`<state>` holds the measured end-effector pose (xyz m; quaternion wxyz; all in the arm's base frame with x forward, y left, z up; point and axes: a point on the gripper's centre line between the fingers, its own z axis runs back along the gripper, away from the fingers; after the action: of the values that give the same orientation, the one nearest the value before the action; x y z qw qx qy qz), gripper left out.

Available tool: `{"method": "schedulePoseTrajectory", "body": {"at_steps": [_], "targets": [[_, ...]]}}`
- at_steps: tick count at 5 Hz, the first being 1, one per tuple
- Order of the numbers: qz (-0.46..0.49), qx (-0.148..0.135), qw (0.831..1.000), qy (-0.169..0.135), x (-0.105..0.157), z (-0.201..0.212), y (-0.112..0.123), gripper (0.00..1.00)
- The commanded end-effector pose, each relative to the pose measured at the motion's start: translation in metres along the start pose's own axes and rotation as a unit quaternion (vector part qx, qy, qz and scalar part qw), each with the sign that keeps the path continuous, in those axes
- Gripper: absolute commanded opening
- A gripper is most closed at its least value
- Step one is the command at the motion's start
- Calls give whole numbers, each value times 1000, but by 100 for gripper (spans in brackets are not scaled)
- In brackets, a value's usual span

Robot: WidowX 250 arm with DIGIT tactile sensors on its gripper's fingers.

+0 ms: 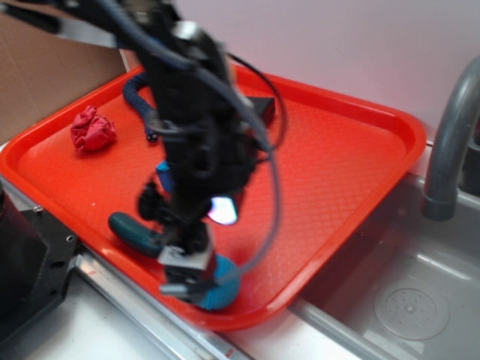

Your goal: Grab the blue ball.

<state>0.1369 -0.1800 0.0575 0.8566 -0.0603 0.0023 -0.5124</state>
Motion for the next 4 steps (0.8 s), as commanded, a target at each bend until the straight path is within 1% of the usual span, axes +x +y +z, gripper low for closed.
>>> {"method": "schedulePoseTrajectory", "body": {"at_steps": [1,2,3,4], "targets": [[-60,-9,996,68,7,8,-25,100],[-33,-7,997,73,-22,9,-28,100],[-13,-27,998,61,-28,3,-20,100],[15,-40,995,86,-29,1,-20,100]]}}
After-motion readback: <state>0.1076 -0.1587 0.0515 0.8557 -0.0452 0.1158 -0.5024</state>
